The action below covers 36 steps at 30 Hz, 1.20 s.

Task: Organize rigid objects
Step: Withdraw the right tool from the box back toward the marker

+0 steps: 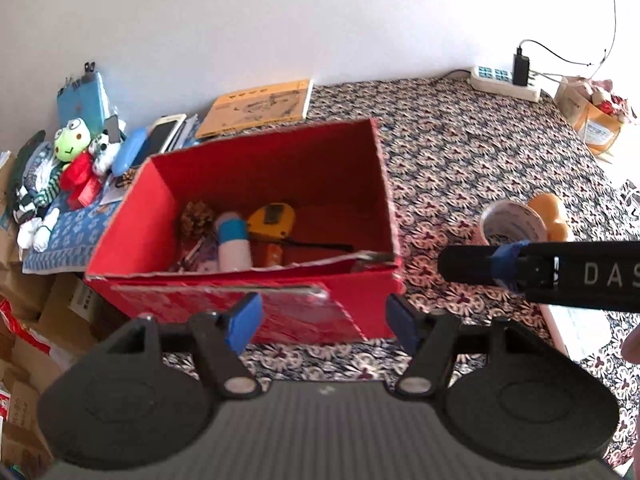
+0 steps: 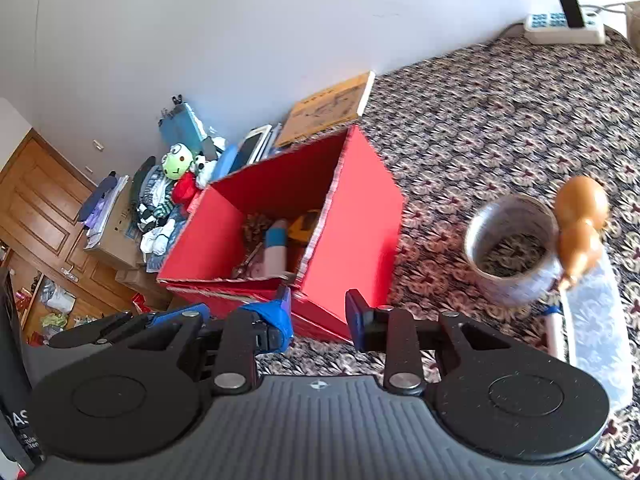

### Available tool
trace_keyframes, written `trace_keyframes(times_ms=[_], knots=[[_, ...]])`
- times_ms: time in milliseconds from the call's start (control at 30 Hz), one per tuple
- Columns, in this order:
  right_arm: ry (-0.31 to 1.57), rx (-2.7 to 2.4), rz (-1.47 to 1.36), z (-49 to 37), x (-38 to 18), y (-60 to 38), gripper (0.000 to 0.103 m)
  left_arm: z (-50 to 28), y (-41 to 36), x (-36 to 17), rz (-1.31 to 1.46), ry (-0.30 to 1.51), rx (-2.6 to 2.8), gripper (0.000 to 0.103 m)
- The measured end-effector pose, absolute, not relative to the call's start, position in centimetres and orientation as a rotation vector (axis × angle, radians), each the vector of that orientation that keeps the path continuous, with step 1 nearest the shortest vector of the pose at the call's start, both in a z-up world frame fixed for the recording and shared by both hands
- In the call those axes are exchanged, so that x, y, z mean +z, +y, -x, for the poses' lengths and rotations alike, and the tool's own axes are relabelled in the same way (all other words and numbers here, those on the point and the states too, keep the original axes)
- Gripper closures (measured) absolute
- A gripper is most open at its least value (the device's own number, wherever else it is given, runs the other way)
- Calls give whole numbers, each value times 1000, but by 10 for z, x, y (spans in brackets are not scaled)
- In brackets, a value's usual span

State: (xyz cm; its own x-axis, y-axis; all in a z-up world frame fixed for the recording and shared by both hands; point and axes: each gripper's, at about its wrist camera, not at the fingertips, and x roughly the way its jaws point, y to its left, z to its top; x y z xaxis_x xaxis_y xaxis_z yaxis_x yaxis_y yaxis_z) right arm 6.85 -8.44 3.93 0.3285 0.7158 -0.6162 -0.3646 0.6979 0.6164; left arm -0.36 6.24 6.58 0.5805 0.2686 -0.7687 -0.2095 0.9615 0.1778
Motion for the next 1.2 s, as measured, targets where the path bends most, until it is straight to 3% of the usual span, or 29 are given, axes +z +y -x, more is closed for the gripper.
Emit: trace_keyframes(times_ms=[1200], knots=[[1115, 530, -494, -74, -18, -204, 89, -32, -30, 9, -161, 1044, 106, 34]])
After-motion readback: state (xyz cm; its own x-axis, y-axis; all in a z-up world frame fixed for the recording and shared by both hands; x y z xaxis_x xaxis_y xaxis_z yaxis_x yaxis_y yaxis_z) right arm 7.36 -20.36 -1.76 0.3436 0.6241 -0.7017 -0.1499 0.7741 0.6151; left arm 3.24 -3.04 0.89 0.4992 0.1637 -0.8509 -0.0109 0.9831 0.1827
